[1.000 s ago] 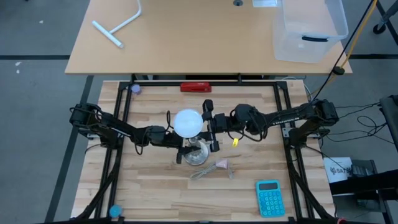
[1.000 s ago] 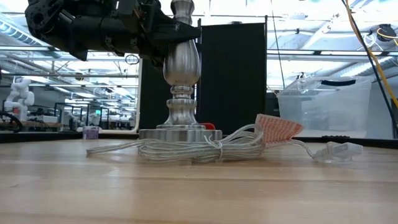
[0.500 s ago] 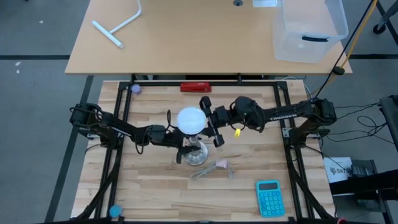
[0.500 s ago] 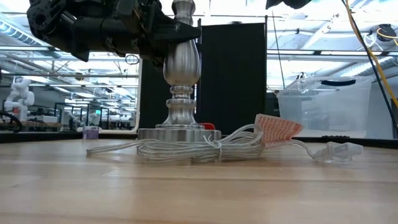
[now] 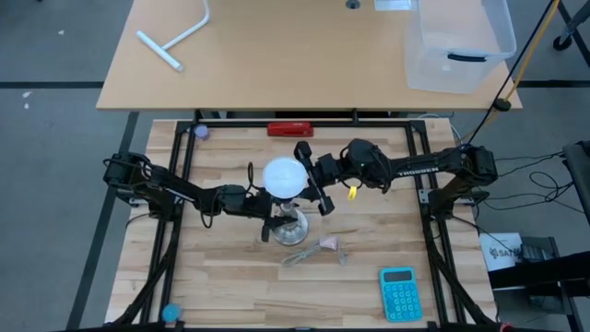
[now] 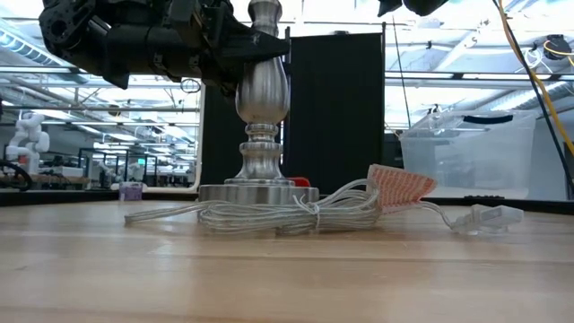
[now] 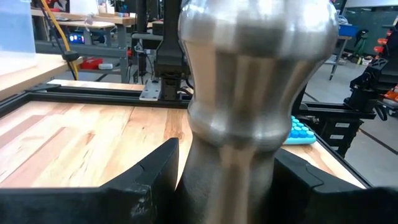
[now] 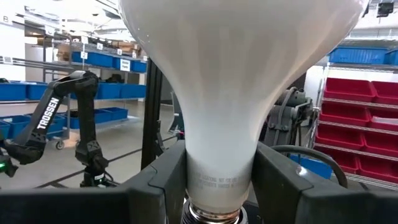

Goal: Screw lightbulb
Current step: Remove the white lightbulb from the silver lamp

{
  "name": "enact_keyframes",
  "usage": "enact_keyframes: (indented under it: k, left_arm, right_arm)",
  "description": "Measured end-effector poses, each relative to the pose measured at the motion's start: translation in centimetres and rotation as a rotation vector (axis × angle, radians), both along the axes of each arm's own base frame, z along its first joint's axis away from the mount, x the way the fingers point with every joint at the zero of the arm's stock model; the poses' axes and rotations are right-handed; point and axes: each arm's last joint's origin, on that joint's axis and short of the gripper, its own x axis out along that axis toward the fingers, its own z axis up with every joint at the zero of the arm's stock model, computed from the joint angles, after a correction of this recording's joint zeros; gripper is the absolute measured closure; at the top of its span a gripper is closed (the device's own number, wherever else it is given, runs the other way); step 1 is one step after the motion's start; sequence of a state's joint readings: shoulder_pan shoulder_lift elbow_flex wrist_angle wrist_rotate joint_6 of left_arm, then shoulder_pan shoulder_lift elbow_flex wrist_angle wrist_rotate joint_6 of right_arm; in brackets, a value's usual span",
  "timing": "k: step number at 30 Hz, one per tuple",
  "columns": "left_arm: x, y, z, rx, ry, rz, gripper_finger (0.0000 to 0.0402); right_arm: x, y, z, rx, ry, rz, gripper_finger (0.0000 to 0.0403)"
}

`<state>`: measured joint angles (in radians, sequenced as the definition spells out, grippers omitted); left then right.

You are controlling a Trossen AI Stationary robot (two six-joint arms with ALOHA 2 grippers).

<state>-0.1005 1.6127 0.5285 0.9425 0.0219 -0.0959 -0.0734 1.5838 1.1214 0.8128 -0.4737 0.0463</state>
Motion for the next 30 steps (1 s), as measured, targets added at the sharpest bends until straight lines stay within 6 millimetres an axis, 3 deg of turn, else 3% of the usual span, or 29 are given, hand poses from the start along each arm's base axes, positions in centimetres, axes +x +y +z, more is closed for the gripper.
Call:
enact_keyframes:
  k: [6,17,25,30]
  left_arm:
    - [0.0,0.0,0.0,0.003,0.000,0.000,0.0211]
    - [0.0,0.0,0.0,0.006,0.002,-0.001,0.0211]
    - [0.0,0.0,0.0,0.005,0.002,-0.001,0.0211]
    - [0.0,0.0,0.0,0.004,0.002,-0.001,0.0211]
  right_arm:
    - [0.1,0.0,0.1,-0.010,0.015,0.002,0.0240]
    - [-0.2,-0.4,1.0,0.010,-0.016,-0.008,0.0115]
    - [-1.4,-0.8,1.4,-0.060,0.080,-0.042,0.0104]
    - [-3.6,-0.7,2.5,-0.182,0.155,-0.130,0.0104]
